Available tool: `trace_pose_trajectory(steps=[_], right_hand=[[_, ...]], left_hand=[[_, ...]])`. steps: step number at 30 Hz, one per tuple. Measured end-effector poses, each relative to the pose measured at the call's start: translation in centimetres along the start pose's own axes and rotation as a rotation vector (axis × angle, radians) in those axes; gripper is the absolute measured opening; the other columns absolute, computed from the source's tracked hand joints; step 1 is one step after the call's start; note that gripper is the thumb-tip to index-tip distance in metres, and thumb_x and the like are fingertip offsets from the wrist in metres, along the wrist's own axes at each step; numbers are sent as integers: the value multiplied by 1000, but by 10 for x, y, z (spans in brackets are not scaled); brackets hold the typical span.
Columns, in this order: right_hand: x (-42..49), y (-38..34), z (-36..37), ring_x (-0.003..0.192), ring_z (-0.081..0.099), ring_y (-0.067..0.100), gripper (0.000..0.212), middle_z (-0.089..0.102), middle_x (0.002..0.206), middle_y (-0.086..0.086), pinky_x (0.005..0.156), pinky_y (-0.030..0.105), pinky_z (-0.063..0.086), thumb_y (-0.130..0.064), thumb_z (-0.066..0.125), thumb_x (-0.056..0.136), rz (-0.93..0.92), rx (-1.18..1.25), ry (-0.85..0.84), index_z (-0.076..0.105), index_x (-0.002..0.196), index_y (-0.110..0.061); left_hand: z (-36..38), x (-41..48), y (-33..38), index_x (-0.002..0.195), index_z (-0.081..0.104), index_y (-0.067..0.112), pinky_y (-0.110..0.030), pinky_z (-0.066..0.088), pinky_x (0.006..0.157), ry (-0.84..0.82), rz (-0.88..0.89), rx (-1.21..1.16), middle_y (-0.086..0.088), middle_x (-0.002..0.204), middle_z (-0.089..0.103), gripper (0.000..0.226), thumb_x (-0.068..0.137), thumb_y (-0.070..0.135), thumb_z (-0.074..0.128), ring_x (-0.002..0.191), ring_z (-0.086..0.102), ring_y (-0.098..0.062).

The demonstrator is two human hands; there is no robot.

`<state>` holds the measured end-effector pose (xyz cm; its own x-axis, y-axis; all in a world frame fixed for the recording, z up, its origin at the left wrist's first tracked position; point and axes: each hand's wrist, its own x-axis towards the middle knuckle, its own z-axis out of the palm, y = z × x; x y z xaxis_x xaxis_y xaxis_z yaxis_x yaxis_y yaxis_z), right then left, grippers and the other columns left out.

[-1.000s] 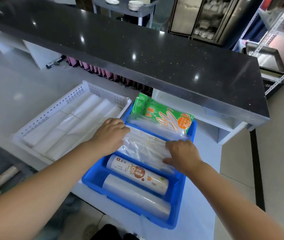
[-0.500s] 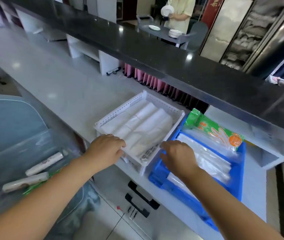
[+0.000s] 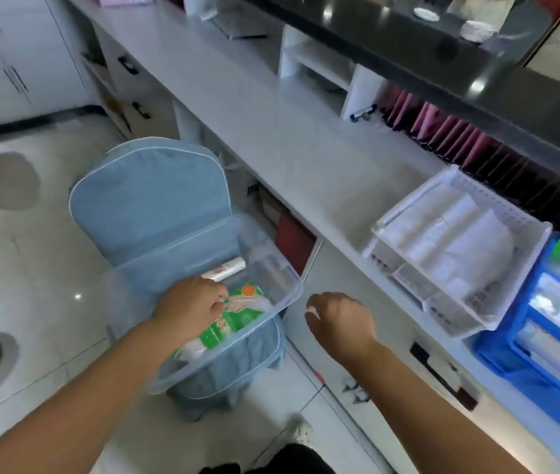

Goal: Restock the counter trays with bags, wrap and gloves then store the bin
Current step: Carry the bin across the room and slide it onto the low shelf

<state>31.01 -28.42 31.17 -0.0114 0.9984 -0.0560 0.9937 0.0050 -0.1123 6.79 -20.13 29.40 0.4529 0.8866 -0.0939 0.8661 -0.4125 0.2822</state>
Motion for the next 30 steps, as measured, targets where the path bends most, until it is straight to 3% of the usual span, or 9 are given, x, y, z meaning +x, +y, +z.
trace_pose_trajectory(steps=[5, 12, 17, 20, 24, 30], right_hand=[[37, -18, 28, 90, 62, 24, 26, 67, 100, 0, 70, 30, 49, -27, 40, 89, -16, 28, -65, 63, 100, -21], [108, -27, 70, 92, 63, 23, 23, 67, 103, 0, 71, 28, 47, -29, 44, 89, -6, 92, -217, 63, 101, -23], [134, -34, 92, 92, 62, 23, 25, 66, 104, 1, 74, 29, 50, -29, 42, 91, 15, 109, -305, 62, 104, -21], [138, -37, 108, 93, 62, 21, 26, 66, 105, -1, 72, 27, 47, -28, 41, 91, 80, 131, -347, 61, 106, -22], [136, -42, 136, 93, 61, 21, 25, 64, 105, -1, 69, 26, 45, -23, 38, 92, 191, 112, -437, 58, 106, -22], [121, -78, 166, 94, 62, 24, 23, 65, 104, 0, 72, 28, 48, -19, 42, 89, 521, 127, -523, 55, 108, -22]], left_hand=[[18, 14, -44, 98, 66, 25, -32, 47, 75, -19, -81, 20, -9, 99, 69, 20, 83, 28, 53, 93, 63, -29], [28, 53, -107, 102, 64, 25, -31, 47, 77, -208, -233, 111, -4, 107, 67, 22, 87, 28, 48, 100, 59, -26], [26, 84, -137, 104, 62, 27, -30, 46, 80, -228, -283, 100, -1, 107, 66, 23, 87, 26, 47, 101, 58, -22], [27, 104, -152, 94, 62, 22, -30, 46, 71, -249, -265, 141, -4, 96, 66, 18, 85, 23, 47, 92, 58, -24], [36, 135, -179, 88, 59, 17, -33, 47, 71, -307, -210, 181, -5, 95, 64, 14, 82, 18, 46, 92, 58, -26], [55, 180, -226, 102, 59, 17, -34, 46, 74, -374, -101, 164, -5, 105, 61, 22, 84, 16, 48, 99, 57, -27]])
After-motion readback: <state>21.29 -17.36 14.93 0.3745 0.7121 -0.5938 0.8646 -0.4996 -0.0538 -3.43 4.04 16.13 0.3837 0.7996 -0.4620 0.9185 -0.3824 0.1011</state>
